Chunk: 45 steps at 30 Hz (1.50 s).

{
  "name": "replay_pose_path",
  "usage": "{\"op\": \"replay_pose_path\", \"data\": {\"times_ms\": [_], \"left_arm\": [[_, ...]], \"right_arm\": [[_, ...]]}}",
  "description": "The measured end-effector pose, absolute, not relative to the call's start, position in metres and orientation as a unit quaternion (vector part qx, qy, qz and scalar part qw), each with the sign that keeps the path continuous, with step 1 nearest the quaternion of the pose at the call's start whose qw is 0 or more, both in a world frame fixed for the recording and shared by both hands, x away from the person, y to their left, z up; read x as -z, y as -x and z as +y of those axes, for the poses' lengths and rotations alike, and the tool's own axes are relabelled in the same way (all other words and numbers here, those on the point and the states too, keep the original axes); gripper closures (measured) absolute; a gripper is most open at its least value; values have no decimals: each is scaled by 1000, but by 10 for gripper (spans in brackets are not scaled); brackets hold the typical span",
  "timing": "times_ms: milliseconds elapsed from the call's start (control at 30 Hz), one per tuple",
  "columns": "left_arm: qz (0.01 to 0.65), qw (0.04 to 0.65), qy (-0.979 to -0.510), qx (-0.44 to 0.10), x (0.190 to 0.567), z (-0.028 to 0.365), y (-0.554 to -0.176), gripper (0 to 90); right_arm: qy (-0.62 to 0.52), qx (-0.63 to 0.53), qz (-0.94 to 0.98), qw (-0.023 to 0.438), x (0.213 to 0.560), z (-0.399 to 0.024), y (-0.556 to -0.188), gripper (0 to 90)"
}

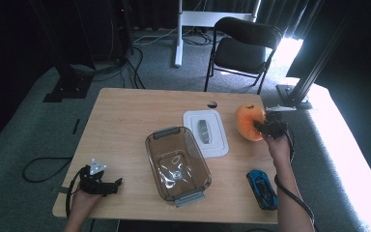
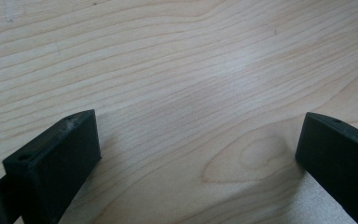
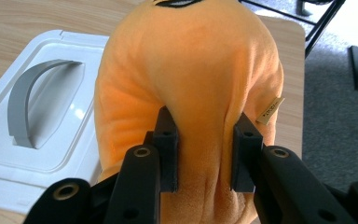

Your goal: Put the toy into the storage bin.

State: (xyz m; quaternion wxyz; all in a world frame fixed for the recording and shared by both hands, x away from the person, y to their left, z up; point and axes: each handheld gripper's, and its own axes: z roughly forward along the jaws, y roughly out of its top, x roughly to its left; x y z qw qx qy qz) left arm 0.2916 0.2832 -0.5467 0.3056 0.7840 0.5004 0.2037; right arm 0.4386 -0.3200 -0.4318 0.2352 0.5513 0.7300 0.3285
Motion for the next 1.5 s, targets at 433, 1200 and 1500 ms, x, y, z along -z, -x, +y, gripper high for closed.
{"op": "replay_pose_path", "data": {"times_ms": [433,1200,1500], "left_arm": [[500,305,-784,-204,547,283,-292,1],[500,305,-784,-204,547,283,-292,1],[500,305,-784,-204,547,283,-292,1]], "right_arm": [[-526,-347,739,240,413,-307,-420,698],[-449,-404,760,240,365,-270,-382,697],[-404,-436,771,229,347,-248,-363,696]]}}
